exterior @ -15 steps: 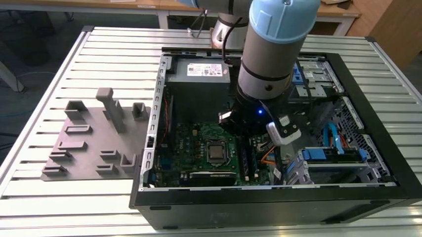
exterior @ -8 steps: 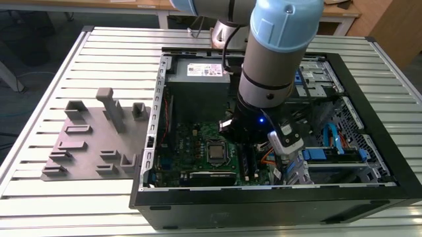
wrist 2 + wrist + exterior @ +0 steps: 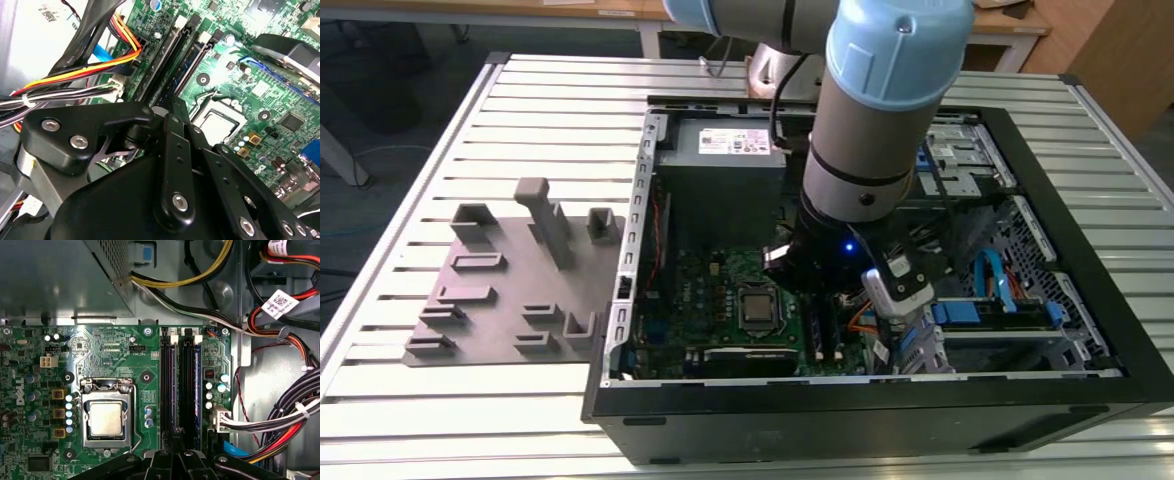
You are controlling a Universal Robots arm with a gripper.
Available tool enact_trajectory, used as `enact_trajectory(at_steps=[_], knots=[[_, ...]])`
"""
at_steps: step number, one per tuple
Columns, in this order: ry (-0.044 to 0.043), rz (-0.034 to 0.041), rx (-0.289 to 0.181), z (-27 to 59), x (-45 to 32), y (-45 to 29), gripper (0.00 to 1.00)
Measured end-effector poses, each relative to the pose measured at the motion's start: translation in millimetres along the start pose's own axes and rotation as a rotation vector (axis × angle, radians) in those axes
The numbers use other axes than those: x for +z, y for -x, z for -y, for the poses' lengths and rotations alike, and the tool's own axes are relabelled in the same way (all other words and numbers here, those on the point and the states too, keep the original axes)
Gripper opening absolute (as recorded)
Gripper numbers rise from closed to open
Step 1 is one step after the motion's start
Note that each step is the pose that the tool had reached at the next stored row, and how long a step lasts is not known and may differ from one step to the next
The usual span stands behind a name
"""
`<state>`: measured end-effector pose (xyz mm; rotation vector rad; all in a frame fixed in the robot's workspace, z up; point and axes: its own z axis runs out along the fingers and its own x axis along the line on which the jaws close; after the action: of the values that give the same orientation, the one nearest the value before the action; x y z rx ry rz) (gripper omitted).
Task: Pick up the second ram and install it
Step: 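Press down the second ram until it locks into place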
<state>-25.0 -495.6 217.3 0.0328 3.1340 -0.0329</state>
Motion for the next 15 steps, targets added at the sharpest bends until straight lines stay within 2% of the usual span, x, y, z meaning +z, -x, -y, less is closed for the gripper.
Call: enact_trajectory(at_steps=[2,9,15], knots=[[0.0018,0.0006,0.000,-0.1,-6.1,0.1,0.07],[-0.0002,0.0000,0.000,0.8,-37.7,0.3,0.07],[0.0015,0.0000,0.000,0.8,-38.9,0.3,0.07]])
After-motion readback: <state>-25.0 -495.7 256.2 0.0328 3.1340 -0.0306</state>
